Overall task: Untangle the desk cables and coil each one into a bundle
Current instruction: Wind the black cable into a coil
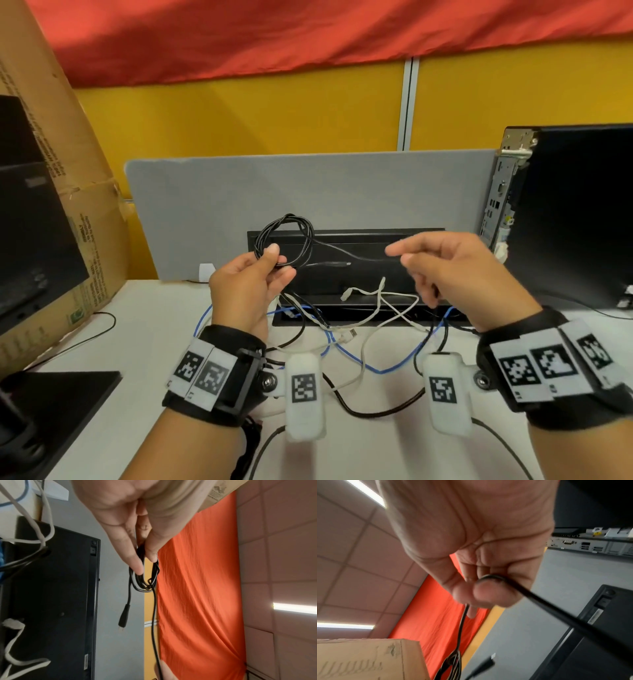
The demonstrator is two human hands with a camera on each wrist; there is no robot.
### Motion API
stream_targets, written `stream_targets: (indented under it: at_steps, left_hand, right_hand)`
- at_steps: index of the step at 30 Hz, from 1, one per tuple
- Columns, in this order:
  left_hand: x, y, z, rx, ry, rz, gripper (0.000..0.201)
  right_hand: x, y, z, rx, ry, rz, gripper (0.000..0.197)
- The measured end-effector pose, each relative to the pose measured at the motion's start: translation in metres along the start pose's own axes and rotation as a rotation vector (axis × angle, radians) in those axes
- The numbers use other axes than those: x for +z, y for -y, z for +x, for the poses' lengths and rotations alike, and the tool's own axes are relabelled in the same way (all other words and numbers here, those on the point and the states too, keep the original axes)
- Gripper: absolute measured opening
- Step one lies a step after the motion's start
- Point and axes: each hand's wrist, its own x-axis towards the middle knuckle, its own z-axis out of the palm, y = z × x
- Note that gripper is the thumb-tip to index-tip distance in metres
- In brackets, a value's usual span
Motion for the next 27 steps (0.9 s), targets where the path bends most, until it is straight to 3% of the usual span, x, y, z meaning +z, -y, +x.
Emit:
stream_targets:
  at_steps: [4,7,14,16,20,24,27]
  left_hand:
    - [0.009,0.001,-0.01,-0.008,0.112,-0.03,0.004]
    - [0.016,0.002,-0.018,-0.008,0.181,-0.017,0.011]
    - [0.022,0.002,-0.024,-0.039,0.35,0.109,0.021]
    - [0.018,-0.001,-0.02,-0.049,0.367,0.203,0.025]
    - [0.015,-0.001,-0.018,-0.033,0.455,0.351,0.021]
    - [0.016,-0.001,-0.02,-0.006,0.524,0.337,0.008]
    - [0.016,-0.003,-0.021,0.01,0.577,0.369,0.021]
  right_hand:
    - [0.016,-0.002,-0.001,0.042,0.152,-0.054,0.017]
    - [0.032,-0.005,-0.005,0.014,0.199,-0.016,0.01]
    - [0.042,-0.014,-0.002,-0.265,-0.002,-0.341,0.025]
    - [0.037,-0.014,0.001,-0.218,-0.061,-0.199,0.028]
    - [0.037,-0.005,0.0,0.083,-0.054,0.358,0.031]
    - [0.04,-0.002,-0.001,0.117,-0.111,0.514,0.031]
    - [0.039,-0.003,0.001,0.081,-0.149,0.521,0.031]
